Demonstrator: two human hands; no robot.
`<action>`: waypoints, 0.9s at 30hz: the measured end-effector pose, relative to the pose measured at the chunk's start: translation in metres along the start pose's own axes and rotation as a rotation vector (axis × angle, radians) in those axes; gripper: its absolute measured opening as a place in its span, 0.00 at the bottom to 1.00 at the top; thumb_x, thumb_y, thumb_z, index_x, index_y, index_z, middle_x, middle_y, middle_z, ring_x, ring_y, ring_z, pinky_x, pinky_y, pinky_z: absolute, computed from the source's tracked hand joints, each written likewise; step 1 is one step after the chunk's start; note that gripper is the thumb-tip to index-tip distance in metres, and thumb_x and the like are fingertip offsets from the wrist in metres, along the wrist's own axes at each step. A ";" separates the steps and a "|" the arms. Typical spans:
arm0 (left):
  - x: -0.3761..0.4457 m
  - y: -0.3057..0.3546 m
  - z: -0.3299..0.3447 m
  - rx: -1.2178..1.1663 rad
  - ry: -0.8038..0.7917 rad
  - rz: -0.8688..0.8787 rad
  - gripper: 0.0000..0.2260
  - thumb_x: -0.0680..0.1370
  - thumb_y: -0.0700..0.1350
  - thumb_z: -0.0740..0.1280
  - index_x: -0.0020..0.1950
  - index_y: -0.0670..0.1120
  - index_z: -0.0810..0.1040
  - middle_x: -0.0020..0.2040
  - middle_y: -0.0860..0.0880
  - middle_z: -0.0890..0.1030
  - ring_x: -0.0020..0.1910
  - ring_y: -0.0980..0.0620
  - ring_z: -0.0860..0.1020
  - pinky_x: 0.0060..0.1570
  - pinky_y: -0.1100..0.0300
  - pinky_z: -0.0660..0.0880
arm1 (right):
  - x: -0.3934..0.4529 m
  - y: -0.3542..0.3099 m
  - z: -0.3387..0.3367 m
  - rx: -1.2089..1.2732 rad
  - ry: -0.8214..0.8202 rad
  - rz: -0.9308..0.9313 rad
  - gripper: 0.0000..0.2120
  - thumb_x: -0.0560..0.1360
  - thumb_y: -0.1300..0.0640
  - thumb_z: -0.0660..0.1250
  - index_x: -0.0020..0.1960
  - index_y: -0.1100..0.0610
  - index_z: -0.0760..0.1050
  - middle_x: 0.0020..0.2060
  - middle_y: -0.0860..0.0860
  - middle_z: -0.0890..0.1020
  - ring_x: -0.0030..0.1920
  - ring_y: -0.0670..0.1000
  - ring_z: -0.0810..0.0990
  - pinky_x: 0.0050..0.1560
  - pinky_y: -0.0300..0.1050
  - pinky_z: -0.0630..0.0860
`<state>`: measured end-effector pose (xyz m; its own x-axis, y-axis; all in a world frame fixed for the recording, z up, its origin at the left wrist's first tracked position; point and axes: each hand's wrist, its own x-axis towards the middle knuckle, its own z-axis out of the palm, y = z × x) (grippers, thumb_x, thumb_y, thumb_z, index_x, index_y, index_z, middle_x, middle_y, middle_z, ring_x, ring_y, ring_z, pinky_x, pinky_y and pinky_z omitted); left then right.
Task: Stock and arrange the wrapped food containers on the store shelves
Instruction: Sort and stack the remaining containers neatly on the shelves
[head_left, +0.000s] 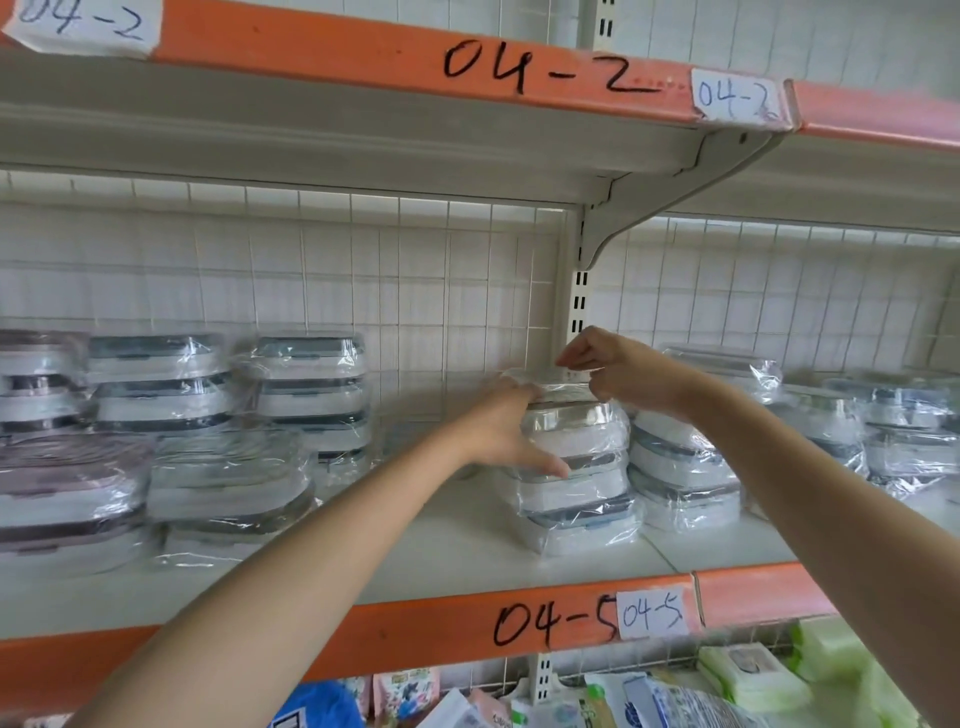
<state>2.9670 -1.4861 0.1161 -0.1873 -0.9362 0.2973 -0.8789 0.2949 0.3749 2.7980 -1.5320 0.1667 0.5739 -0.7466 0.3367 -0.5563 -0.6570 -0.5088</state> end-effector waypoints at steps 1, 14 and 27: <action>0.000 -0.001 0.001 0.031 0.019 -0.001 0.42 0.65 0.59 0.76 0.74 0.47 0.62 0.69 0.48 0.65 0.69 0.49 0.64 0.67 0.60 0.63 | 0.001 0.002 0.001 -0.033 0.008 0.006 0.24 0.70 0.75 0.55 0.62 0.60 0.70 0.60 0.53 0.75 0.63 0.50 0.72 0.61 0.39 0.68; -0.090 -0.090 -0.089 0.123 0.155 -0.208 0.39 0.65 0.58 0.76 0.72 0.54 0.63 0.72 0.54 0.64 0.69 0.55 0.64 0.67 0.59 0.62 | 0.073 0.022 0.054 -0.388 -0.108 0.166 0.37 0.72 0.48 0.71 0.74 0.57 0.58 0.71 0.54 0.68 0.69 0.57 0.67 0.68 0.49 0.64; -0.170 -0.152 -0.123 0.121 0.167 -0.324 0.36 0.66 0.52 0.77 0.69 0.56 0.65 0.71 0.56 0.64 0.66 0.59 0.64 0.64 0.61 0.63 | 0.076 0.019 0.069 -0.737 -0.021 0.119 0.30 0.69 0.46 0.73 0.64 0.56 0.66 0.55 0.51 0.78 0.55 0.53 0.76 0.62 0.50 0.68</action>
<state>3.1868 -1.3480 0.1164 0.1737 -0.9302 0.3233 -0.9280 -0.0447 0.3698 2.8729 -1.5939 0.1278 0.4922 -0.8196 0.2933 -0.8696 -0.4777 0.1246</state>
